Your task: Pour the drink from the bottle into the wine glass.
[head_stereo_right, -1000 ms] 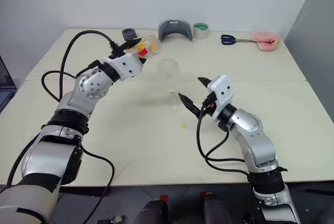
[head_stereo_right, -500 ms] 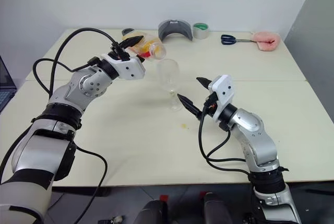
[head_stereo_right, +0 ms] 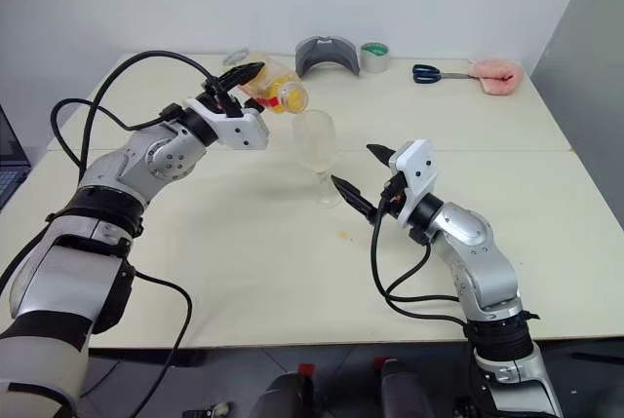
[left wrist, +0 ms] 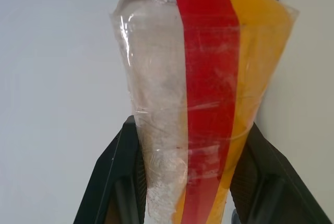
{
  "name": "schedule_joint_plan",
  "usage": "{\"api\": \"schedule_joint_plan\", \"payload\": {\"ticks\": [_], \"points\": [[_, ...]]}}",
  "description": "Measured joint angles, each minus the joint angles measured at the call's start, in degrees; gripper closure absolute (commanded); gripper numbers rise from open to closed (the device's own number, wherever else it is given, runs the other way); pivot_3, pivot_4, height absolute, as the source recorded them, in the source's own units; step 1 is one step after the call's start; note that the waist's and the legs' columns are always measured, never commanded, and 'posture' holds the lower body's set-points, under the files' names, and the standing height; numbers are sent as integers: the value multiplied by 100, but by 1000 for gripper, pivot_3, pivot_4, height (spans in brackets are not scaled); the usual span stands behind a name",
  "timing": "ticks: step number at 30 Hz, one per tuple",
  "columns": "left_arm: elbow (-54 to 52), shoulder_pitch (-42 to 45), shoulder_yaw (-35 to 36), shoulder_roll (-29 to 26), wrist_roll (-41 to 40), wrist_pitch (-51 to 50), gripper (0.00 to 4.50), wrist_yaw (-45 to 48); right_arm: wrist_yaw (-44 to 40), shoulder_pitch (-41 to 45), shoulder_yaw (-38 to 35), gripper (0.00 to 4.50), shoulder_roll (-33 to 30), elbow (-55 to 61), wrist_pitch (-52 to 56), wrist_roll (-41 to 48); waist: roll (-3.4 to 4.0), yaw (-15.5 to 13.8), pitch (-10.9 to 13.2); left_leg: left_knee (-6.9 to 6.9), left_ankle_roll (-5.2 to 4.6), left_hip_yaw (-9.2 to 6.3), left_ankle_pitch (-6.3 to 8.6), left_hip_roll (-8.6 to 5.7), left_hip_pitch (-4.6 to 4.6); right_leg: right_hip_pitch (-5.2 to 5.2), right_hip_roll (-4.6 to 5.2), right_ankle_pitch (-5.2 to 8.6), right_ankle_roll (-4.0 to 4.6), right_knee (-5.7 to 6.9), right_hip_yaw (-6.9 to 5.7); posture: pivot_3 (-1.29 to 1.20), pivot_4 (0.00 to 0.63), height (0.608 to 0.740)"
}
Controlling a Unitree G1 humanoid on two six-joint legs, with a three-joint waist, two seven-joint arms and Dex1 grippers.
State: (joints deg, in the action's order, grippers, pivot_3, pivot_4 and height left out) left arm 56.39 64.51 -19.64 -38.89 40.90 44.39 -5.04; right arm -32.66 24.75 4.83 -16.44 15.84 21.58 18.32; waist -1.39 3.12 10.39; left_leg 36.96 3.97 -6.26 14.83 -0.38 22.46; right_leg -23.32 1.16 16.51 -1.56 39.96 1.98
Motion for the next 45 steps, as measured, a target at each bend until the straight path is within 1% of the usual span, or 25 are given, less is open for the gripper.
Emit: {"api": "schedule_joint_plan", "payload": {"ticks": [13,45], "points": [[6,124,-99,-37,195,-10,2821,-310,-28,48,42,0,2,3,0,77,0,1,0,1,1,1,0,0,0,-1,0,0,0,1,0,0,150,740],[411,390,-309,-88,510,-56,2821,-708,-105,-50,127,0,21,167,40,96,0,3,0,2,1,1,0,0,0,-1,1,0,0,3,0,0,150,740]]}}
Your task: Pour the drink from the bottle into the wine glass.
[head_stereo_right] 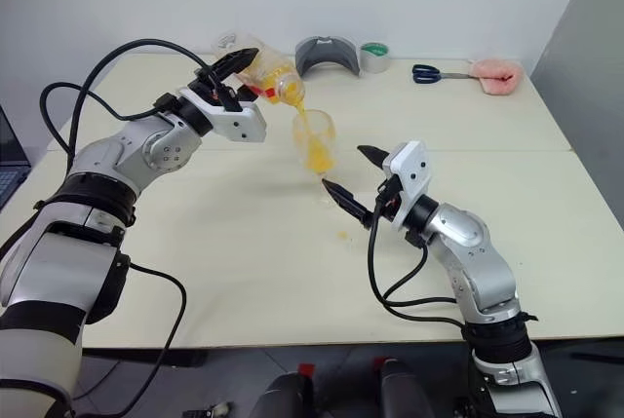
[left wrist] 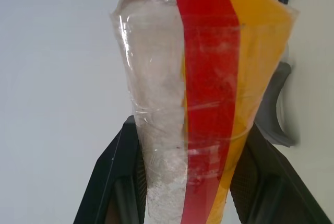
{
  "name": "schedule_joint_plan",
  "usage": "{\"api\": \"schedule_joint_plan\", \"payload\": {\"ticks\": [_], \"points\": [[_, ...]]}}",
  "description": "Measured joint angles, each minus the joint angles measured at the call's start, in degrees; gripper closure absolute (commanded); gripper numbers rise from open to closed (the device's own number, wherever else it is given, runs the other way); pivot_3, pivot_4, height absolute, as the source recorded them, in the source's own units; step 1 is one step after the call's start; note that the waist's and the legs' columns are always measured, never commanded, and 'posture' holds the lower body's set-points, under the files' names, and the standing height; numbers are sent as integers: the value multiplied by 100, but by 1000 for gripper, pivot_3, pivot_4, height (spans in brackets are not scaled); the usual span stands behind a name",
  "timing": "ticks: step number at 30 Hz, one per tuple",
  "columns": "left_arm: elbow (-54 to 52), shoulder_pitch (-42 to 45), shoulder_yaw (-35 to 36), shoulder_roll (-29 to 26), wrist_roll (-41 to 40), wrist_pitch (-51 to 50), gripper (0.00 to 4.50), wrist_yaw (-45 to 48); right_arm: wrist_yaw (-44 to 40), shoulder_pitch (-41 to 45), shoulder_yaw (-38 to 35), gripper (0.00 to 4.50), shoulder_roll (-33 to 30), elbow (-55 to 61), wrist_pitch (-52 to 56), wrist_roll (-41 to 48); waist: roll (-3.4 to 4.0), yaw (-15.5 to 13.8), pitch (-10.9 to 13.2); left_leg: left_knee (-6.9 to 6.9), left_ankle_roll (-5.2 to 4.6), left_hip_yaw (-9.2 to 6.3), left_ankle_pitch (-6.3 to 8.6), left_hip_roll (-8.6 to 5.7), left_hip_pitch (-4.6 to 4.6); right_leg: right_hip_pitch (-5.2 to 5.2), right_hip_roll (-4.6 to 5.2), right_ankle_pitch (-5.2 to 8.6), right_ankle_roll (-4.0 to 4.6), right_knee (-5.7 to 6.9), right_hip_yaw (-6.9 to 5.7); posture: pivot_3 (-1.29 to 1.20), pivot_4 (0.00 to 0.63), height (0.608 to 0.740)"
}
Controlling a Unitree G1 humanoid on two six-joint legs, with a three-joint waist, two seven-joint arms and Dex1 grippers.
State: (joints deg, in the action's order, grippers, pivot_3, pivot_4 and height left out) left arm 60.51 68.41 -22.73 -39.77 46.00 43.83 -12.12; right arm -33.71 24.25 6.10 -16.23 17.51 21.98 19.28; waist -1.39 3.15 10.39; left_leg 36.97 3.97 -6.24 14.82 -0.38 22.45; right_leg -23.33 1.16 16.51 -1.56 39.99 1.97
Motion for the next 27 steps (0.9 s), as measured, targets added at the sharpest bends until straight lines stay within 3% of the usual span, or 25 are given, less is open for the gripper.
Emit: {"api": "schedule_joint_plan", "payload": {"ticks": [27], "points": [[247,222,-359,-17,194,16,2821,-368,2,-51,83,0,15,14,37,2,0,3,0,1,0,0,0,-1,0,0,0,0,0,1,0,0,150,740]]}}
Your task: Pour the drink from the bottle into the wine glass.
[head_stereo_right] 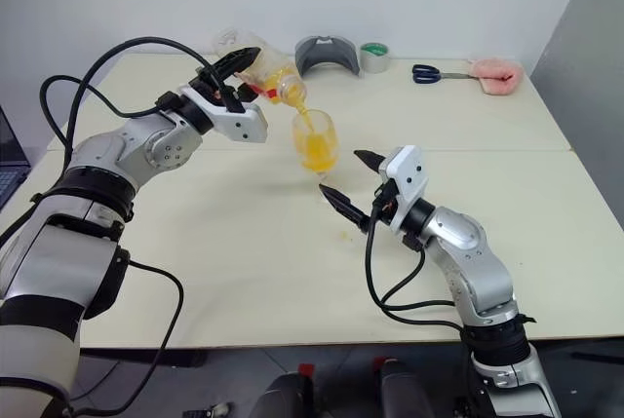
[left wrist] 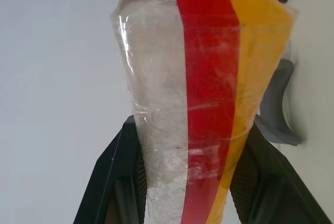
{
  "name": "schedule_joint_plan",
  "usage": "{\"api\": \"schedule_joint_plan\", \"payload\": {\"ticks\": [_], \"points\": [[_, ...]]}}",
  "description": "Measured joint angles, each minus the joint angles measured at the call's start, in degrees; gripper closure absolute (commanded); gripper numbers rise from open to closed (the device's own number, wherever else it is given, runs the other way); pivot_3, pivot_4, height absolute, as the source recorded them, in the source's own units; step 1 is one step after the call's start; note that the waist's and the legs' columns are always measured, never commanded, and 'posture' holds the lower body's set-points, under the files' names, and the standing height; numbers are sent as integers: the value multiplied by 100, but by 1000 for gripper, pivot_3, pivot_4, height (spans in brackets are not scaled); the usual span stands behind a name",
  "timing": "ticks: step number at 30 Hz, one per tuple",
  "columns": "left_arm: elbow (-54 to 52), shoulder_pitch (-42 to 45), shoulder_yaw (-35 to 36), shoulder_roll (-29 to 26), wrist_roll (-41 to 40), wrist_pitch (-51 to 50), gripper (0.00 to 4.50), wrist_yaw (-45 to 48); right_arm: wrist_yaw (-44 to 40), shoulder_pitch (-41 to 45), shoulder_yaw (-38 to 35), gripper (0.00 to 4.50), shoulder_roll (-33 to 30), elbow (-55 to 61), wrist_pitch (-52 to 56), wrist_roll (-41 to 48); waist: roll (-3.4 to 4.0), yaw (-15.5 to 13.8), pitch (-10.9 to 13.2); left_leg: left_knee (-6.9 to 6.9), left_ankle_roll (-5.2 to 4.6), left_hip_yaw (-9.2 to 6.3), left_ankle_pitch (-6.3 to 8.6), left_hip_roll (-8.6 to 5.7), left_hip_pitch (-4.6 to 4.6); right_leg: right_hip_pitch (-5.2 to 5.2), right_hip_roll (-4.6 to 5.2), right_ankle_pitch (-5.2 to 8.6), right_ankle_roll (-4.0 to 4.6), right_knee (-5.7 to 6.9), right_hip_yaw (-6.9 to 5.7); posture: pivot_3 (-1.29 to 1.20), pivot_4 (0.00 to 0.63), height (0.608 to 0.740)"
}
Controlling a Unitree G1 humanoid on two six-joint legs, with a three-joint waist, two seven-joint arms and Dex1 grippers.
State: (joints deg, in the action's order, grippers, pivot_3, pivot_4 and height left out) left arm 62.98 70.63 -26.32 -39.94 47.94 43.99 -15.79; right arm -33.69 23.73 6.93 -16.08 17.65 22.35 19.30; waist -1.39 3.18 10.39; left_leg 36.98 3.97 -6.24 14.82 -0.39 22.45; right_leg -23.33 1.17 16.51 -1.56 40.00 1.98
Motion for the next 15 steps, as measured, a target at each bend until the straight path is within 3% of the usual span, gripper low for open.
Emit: {"api": "schedule_joint_plan", "payload": {"ticks": [15], "points": [[90,129,-93,3,53,13,2821,-122,0,-28,6,0,-1,121,60,0,0,2,0,0,0,1,0,0,0,0,0,0,0,0,1,0,150,740]]}}
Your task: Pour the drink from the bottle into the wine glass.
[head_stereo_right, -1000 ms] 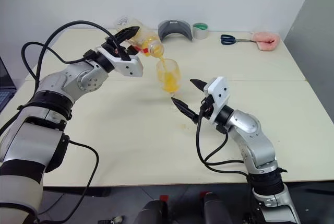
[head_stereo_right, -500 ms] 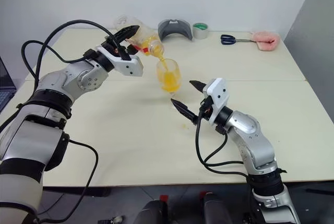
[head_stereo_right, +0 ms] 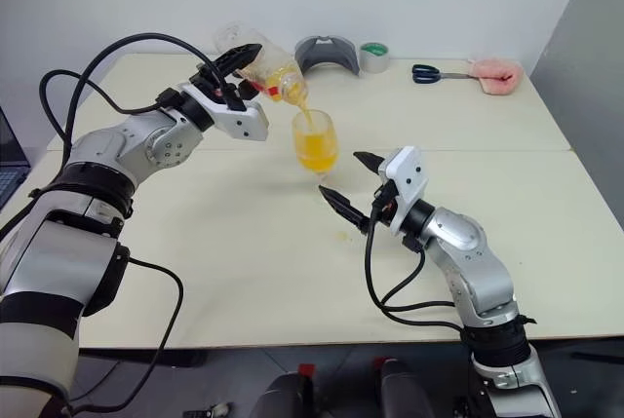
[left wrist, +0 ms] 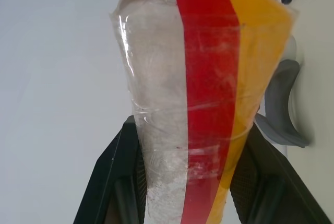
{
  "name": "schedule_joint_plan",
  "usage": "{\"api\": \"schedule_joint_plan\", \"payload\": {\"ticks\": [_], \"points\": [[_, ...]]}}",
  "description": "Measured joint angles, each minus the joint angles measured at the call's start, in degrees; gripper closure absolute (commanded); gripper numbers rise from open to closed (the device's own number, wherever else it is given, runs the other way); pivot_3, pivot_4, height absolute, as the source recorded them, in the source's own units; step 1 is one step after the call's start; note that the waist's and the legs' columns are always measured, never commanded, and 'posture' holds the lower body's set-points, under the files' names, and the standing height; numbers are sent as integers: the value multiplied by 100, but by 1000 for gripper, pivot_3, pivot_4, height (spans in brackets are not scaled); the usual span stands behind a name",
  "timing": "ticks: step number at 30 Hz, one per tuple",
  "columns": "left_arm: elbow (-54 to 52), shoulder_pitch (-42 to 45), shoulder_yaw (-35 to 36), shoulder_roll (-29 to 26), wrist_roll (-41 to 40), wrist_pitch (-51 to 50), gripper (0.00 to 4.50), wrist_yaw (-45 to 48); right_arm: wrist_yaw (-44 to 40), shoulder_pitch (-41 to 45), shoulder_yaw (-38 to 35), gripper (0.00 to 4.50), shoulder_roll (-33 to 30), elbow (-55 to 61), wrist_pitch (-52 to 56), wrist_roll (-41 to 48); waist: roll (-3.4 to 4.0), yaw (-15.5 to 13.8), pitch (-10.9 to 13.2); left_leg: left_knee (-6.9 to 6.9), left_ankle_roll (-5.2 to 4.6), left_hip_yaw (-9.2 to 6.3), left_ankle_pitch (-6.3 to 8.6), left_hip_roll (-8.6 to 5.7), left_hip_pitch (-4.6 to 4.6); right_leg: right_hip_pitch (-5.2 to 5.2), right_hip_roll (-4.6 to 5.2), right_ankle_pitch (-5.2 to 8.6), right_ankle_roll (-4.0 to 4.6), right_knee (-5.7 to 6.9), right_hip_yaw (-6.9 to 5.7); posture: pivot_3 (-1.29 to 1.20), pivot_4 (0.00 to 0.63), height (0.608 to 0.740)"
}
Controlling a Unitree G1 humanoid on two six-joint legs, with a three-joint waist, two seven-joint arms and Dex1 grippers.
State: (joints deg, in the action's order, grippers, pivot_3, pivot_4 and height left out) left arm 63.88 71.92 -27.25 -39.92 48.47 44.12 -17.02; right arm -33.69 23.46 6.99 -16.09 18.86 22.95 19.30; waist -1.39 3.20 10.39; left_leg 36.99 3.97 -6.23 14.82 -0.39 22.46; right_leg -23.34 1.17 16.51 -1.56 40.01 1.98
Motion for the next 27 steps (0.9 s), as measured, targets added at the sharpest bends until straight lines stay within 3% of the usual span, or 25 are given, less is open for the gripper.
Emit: {"api": "schedule_joint_plan", "payload": {"ticks": [7,16,20,23,27], "points": [[34,-8,31,105,-167,0,2821,138,1,-18,0,0,0,17,14,0,0,-1,0,1,0,0,0,0,0,0,0,0,0,0,0,0,150,740],[-9,-455,652,436,-1424,-140,2821,1458,31,-18,0,0,24,17,11,-17,0,5,0,2,2,0,-1,0,0,0,0,0,0,1,0,0,150,740],[-397,-903,1385,806,-2695,-614,2821,2576,26,-11,8,0,47,17,-13,-27,0,6,0,5,5,-1,-3,1,1,0,1,0,1,3,0,0,150,740],[-1162,-1415,2083,1019,-3924,-1551,2821,3500,-94,-10,163,0,-117,132,-1,-28,0,44,0,5,6,0,-3,4,1,-3,1,-1,1,5,4,0,150,740],[-2195,-2075,2836,968,-4968,-2956,2822,4056,-318,-24,315,0,-433,464,202,10,1,119,-1,6,3,-1,-2,5,-5,-1,0,-1,1,13,8,0,150,740]]}}
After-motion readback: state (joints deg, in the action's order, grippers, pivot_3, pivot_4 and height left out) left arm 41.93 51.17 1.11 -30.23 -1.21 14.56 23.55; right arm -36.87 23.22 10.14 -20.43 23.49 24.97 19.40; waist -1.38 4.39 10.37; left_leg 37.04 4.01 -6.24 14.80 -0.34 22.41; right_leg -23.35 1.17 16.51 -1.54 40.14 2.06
